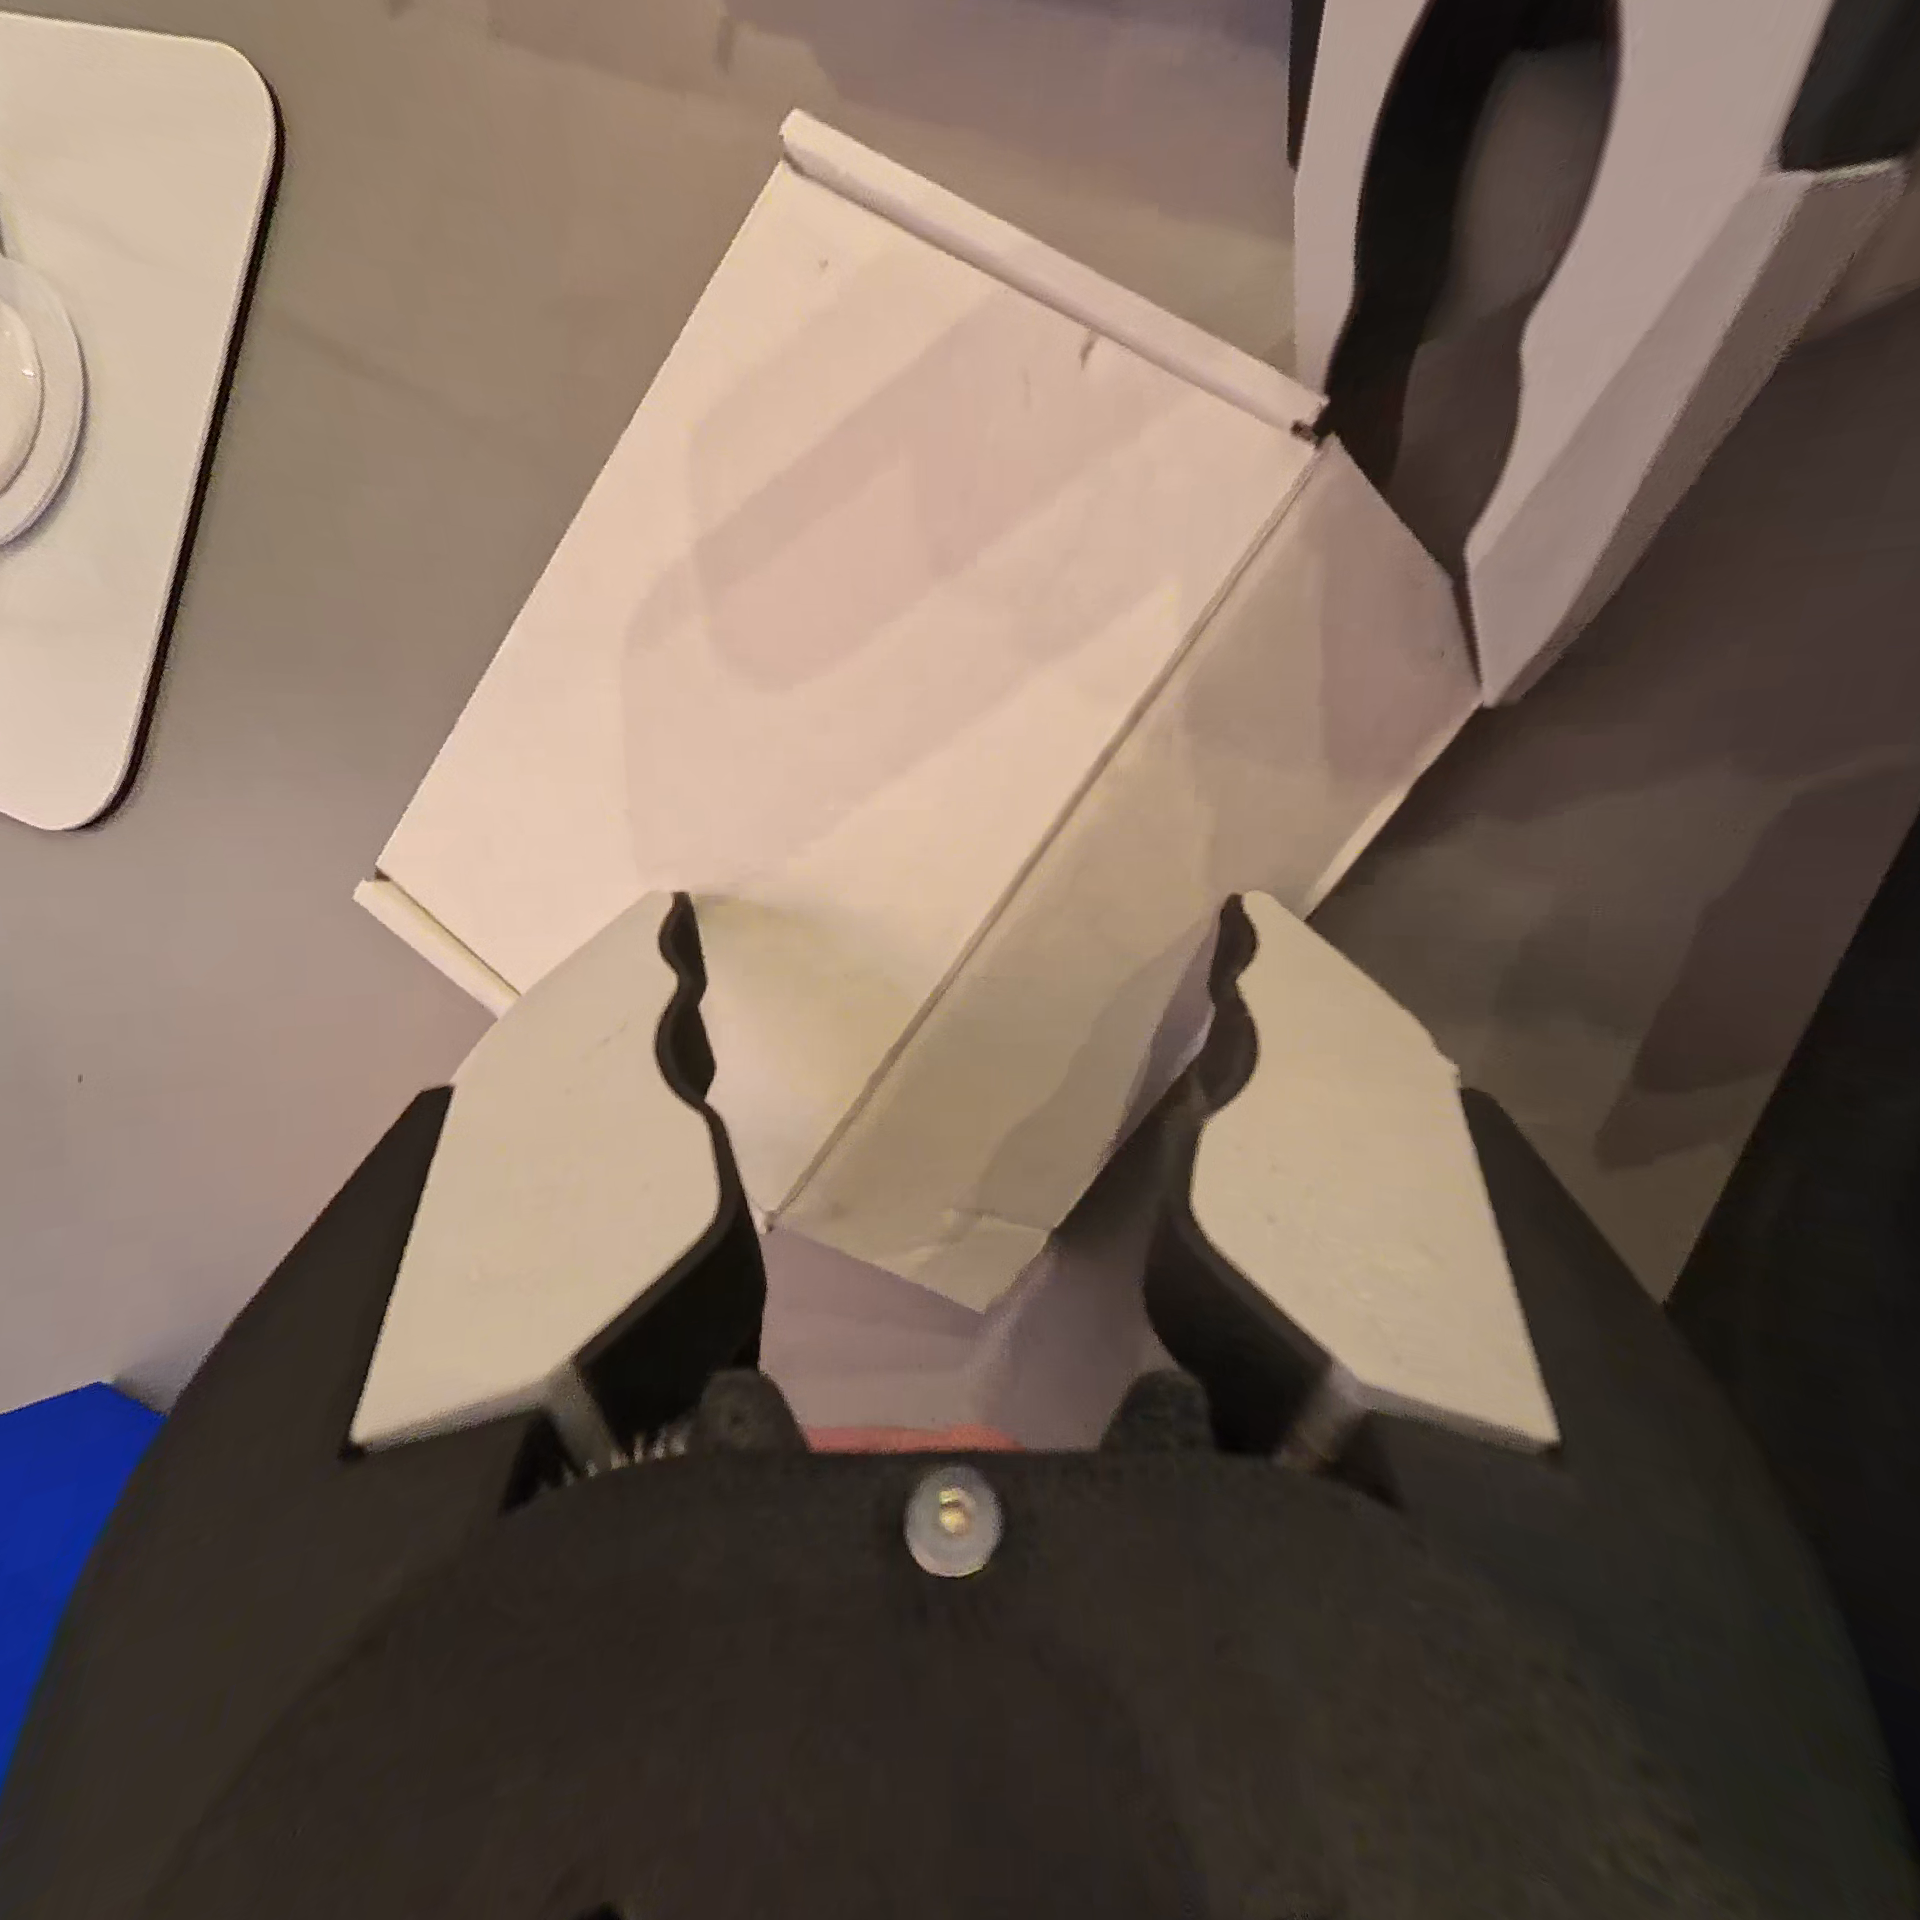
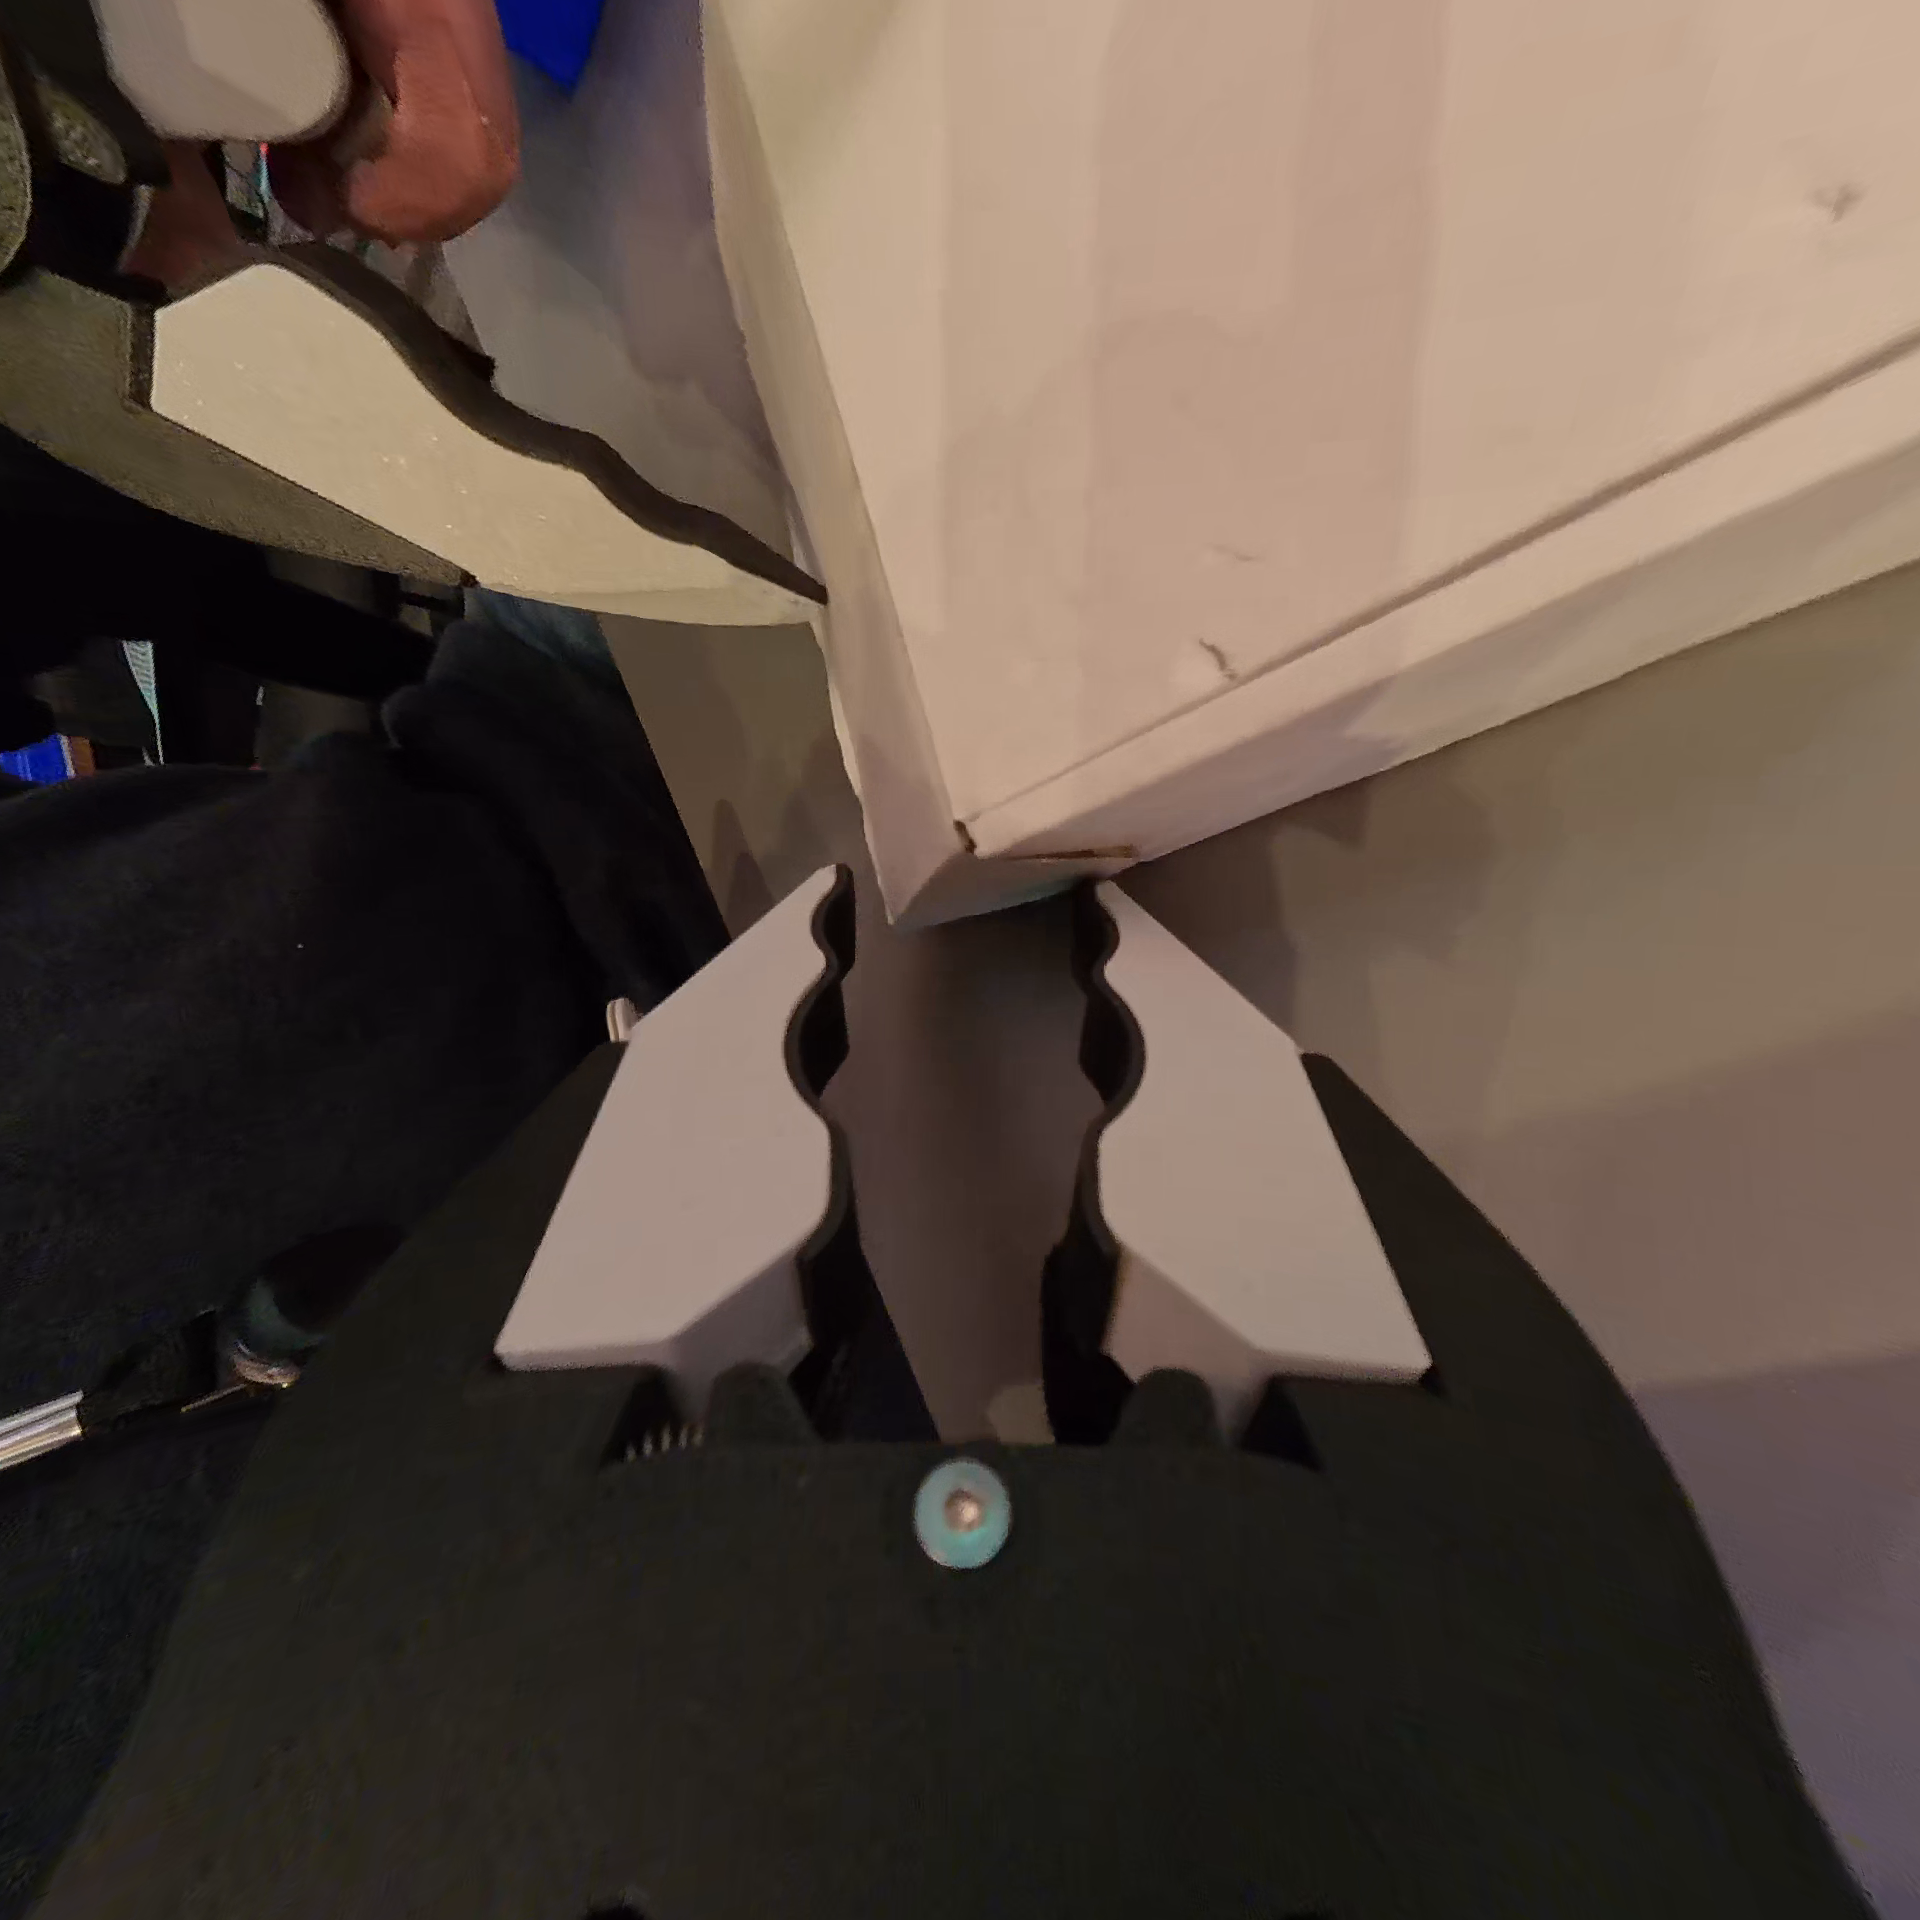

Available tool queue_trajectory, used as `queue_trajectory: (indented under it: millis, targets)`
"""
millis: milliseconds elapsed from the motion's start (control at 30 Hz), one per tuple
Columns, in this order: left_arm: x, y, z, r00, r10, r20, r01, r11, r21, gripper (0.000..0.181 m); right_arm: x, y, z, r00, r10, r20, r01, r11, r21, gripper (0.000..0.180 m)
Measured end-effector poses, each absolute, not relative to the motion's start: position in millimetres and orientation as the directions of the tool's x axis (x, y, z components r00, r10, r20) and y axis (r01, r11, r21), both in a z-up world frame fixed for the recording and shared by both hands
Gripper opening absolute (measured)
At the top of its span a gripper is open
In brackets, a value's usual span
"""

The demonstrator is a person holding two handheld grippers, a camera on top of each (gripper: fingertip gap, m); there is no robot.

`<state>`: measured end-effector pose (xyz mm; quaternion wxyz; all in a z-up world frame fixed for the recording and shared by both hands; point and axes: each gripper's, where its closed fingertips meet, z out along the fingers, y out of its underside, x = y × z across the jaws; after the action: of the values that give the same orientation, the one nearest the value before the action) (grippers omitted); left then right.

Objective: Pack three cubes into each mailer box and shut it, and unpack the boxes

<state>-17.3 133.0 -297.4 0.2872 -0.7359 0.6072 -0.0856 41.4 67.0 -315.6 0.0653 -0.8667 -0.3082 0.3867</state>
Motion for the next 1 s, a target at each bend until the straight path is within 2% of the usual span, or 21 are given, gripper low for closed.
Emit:
queue_trajectory:
  millis: [433,500,833,933,1000]
  targets:
    - [-16.7,127.5,-302.1,0.223,-0.949,-0.221,-0.873,-0.094,-0.478,0.109,37.1,63.3,-318.6,0.542,0.609,-0.579,0.49,-0.789,-0.371,0.036]
    - [-16.1,126.9,-302.0,0.229,-0.949,-0.216,-0.874,-0.102,-0.476,0.11,36.1,62.8,-317.7,0.544,0.593,-0.594,0.473,-0.801,-0.367,0.039]
    - [-15.5,122.5,-305.7,0.238,-0.945,-0.223,-0.881,-0.114,-0.46,0.12,29.6,54.8,-310.2,0.475,0.485,-0.734,0.381,-0.865,-0.325,0.02]
    - [-15.9,122.2,-306.2,0.235,-0.945,-0.228,-0.885,-0.111,-0.451,0.12,25.5,49.9,-307.0,0.446,0.492,-0.748,0.392,-0.858,-0.331,0.027]
    - [-16.2,121.7,-306.5,0.23,-0.946,-0.23,-0.886,-0.106,-0.451,0.121,25.0,49.3,-308.1,0.453,0.506,-0.734,0.404,-0.85,-0.337,0.025]
